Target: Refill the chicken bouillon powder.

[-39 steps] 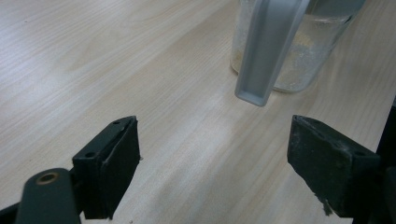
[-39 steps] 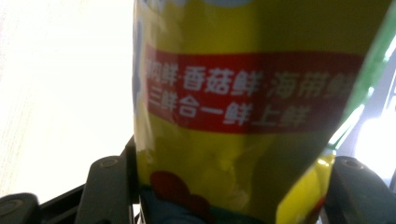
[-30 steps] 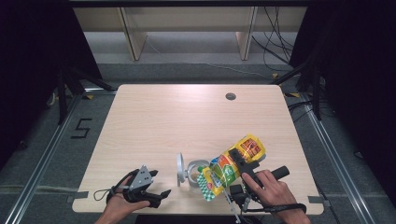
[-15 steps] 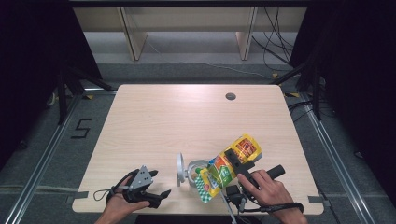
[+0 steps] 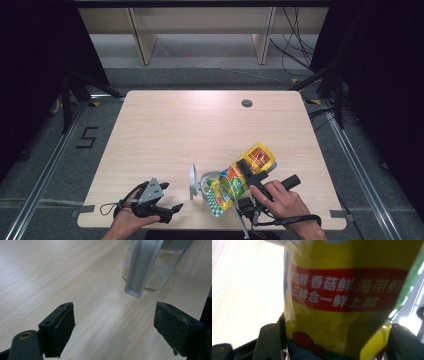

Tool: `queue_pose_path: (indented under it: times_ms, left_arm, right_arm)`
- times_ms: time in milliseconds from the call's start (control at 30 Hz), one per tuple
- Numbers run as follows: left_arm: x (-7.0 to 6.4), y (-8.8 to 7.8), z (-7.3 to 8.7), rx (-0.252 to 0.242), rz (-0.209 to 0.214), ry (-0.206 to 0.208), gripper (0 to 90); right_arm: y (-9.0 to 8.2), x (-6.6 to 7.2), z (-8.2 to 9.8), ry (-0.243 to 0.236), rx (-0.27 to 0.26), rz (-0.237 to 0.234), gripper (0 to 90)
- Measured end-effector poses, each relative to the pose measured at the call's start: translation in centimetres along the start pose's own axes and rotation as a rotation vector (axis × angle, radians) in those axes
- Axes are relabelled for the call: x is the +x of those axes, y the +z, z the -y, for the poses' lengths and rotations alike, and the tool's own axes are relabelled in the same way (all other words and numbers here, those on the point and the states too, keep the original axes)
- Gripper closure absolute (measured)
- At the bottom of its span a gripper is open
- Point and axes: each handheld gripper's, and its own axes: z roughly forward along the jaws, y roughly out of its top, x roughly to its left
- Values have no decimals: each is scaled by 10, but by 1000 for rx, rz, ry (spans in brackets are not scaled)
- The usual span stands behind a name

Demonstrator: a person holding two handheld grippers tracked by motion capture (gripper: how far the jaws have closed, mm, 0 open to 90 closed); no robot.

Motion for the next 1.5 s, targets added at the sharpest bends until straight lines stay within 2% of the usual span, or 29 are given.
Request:
queue_pose_path:
  times_ms: [67, 233, 300, 333, 367, 400, 433, 467, 533, 600, 667, 700, 733, 767, 800, 833, 867, 900, 933, 967, 1067, 1100, 1167, 1267, 1300, 1367, 1400, 1467, 1500]
  left_arm:
    - [0, 0, 0, -4, -10, 4, 166]
    - [0, 0, 0, -17, -18, 5, 166]
    - [0, -1, 0, -4, -6, 2, 166]
    - [0, 1, 1, -18, -10, -2, 166]
    - [0, 0, 0, -9, -18, 4, 166]
    - [0, 0, 0, -9, -17, 3, 166]
    - [1, -2, 0, 4, -6, 11, 166]
    - [-1, 0, 0, -15, 5, -12, 166]
    - [1, -1, -1, -1, -2, 3, 166]
    - [0, 0, 1, -20, -9, 3, 166]
    - [1, -1, 0, -8, 0, -1, 166]
    - [1, -1, 0, -11, -6, 2, 166]
    - [-2, 0, 0, -23, -2, -35, 166]
    - [-1, -2, 0, -4, -1, -21, 166]
    - [-2, -1, 0, -16, -1, -28, 166]
    - [-1, -1, 0, -14, -5, -4, 166]
    - [-1, 0, 0, -19, -8, -5, 167]
    - [-3, 0, 0, -15, -8, -33, 167]
    - [-1, -1, 0, -14, -12, 2, 167]
    - [-1, 0, 0, -20, -9, -5, 167]
    - [-4, 1, 1, -33, -11, -42, 167]
    - [-2, 0, 1, -14, -7, -35, 167]
    - [0, -2, 0, -9, -12, 6, 167]
    - [-1, -2, 0, -12, -18, -18, 168]
    - [0, -2, 0, -8, -6, 6, 167]
    - [-2, 0, 0, -9, -4, -37, 167]
    - [-2, 0, 0, -14, -4, -34, 167]
    - [-2, 0, 0, -36, -11, -13, 167]
    - [-2, -1, 0, -34, -12, -12, 167]
  right_arm:
    - [0, 2, 1, 23, 5, 2, 421]
    - [0, 2, 1, 22, 6, 2, 422]
    - [-1, 2, 1, 32, 13, -3, 423]
    - [-2, 0, 1, 13, 15, -5, 432]
    - [-2, 1, 2, 29, 21, -9, 433]
    - [-1, -2, 2, -10, 5, -6, 433]
    - [-3, -2, 2, -2, 19, -7, 434]
    - [-3, -1, 3, 9, 22, -13, 434]
    - [-5, 1, 3, 40, 30, -12, 435]
    - [-4, -4, 3, -17, 16, -12, 435]
    - [-5, -2, 3, 2, 21, -11, 435]
    - [-5, -3, 4, -12, 20, -6, 435]
    - [-6, -4, 4, -11, 19, -12, 435]
    - [-6, -5, 4, -21, 13, -9, 435]
    - [-7, -5, 4, -21, 18, -12, 435]
    - [-8, -5, 5, -15, 23, -16, 436]
    - [-8, -5, 5, -15, 22, -17, 435]
    - [-9, -7, 5, -36, 20, -15, 435]
    - [-9, -8, 6, -39, 24, -14, 435]
    - [-9, -8, 6, -42, 27, -14, 435]
    - [-9, -5, 5, -28, 27, -16, 437]
    - [-8, -3, 5, -11, 21, -17, 438]
    - [-8, -5, 4, -38, 17, -18, 440]
    - [-11, -7, 6, -21, 24, 0, 440]
    - [-11, -9, 6, -37, 22, -2, 441]
    - [-11, -8, 7, -38, 33, -1, 441]
    - [-11, -8, 7, -47, 50, -25, 441]
    - [-11, -7, 7, -43, 42, -29, 443]
    - [-12, -5, 7, -20, 53, -28, 443]
